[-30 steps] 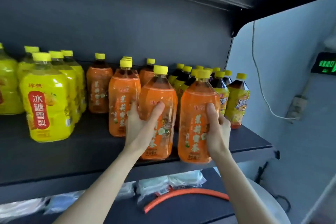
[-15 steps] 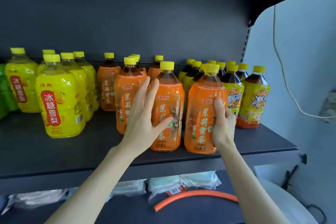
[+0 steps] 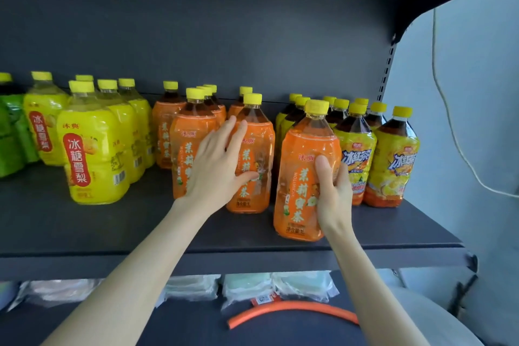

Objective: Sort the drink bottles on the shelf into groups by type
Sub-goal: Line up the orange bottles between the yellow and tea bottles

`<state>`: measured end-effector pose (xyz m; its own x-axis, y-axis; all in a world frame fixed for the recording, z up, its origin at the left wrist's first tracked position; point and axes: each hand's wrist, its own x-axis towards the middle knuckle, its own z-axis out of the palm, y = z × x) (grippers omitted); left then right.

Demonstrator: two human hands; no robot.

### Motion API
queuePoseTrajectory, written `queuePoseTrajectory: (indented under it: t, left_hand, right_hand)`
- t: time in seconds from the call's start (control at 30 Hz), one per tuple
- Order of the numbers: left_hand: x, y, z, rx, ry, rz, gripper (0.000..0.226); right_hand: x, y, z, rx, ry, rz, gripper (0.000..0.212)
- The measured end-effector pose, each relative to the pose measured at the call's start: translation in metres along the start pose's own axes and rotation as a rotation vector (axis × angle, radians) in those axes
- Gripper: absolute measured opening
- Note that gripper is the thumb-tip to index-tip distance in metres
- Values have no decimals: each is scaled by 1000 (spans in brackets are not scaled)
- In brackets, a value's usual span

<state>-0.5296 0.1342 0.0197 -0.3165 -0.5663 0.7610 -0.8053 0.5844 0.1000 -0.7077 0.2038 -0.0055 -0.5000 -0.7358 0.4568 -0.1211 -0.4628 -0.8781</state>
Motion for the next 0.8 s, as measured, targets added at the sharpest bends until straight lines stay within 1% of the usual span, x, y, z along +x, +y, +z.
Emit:
queuePoseTrajectory:
  t: [0.1,0.13,0.27,0.33,0.43,0.6,0.67,0.73,0.77,0.8]
  left_hand:
    - [6,0,1,77,10,10,95]
    - [7,-1,0,96,17,19,95]
    - [15,-4,-4,136,1,108,97]
    - [19,-4,-4,126,-28,136,95]
    - [26,-4,1,217,-69,137,92]
    - [41,-7,12,413,-70,163,84]
    - [46,-10,15,449,-60,179,79]
    - [46,-13,17,427,-51,201,72]
    - [44,-14,15,372,-41,207,67]
    - [40,-15,12,259,-2,206,60]
  right_hand:
    - [0,-2,-1,12,14,-24,57]
    - [-1,-3,-1,10,17,-29,56]
    - [1,-3,-1,8,20,-32,41]
    - [1,-2,0,24,25,-33,44]
    - [1,-1,1,32,34,-37,51]
    - [2,1,2,30,42,-26,48]
    - [3,3,2,15,50,-21,43]
    - [3,3,2,-2,66,-27,39]
    - [2,4,2,-11,75,-34,42]
    - [2,4,3,-20,86,-40,46]
